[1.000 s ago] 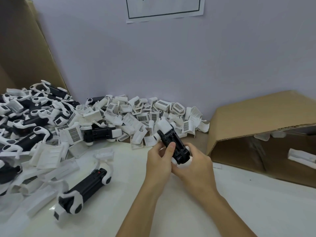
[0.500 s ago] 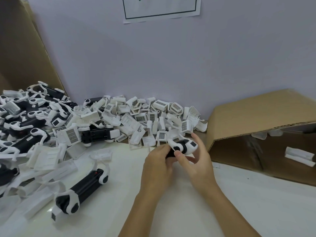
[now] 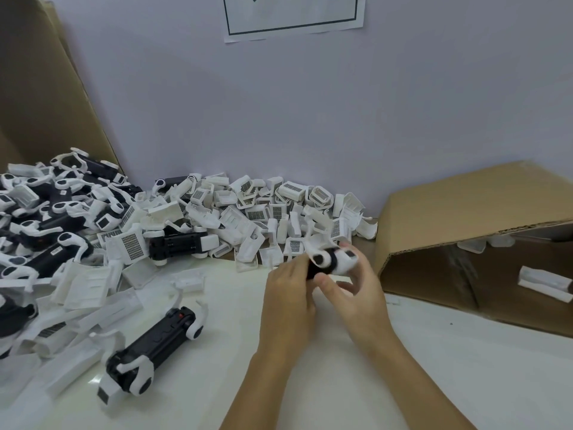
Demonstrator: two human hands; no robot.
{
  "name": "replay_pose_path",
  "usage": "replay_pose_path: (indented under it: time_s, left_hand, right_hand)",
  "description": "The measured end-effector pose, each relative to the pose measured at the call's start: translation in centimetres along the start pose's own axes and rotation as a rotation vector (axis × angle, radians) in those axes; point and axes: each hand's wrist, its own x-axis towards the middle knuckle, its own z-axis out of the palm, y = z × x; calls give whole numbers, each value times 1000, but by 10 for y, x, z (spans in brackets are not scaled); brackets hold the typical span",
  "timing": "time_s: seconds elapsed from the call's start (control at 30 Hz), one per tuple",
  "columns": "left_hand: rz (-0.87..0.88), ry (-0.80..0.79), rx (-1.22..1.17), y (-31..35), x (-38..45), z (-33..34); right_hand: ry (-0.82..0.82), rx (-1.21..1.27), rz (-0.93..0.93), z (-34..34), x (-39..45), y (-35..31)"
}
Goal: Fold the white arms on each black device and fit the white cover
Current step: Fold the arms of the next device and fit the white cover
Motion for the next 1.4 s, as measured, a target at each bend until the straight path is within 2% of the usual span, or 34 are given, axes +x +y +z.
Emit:
replay_pose_path:
  time_s: [0.13, 0.2, 0.27, 0.3, 0.47, 0.57, 0.7, 0.87, 1.03, 1.2, 1.4]
  left_hand:
    - [-419, 225, -484, 9, 13, -8]
    - [-611, 303, -818, 5, 17, -15]
    - [-736, 330, -1187, 2, 21, -21]
    - [-762, 352, -1267, 1, 23, -23]
    - [-966, 383, -1142, 3, 25, -22]
    - [-953, 331, -1274, 2, 24, -22]
    - [-871, 300, -1380, 2, 22, -22]
    - [-972, 163, -1389, 4, 19, -17]
    - [-1026, 48, -1458, 13, 15, -12]
    - [-1046, 55, -1389, 8, 13, 0]
    - [-896, 133, -1295, 2, 15, 0]
  right_hand:
    - [-8, -22, 26, 2, -3, 0]
    - [4, -33, 53, 0, -2, 0]
    - [11, -49, 74, 0, -2, -1]
    - [15, -63, 74, 0, -2, -3]
    - [38, -100, 78, 0, -2, -2]
    - [19, -112, 97, -1, 1, 2]
    - [-91, -210, 93, 0, 3, 6]
    - [-279, -274, 52, 6, -3, 7]
    - [-134, -149, 74, 7, -4, 10]
    - [-37, -210, 10, 6, -4, 10]
    - [-146, -193, 84, 8, -4, 7]
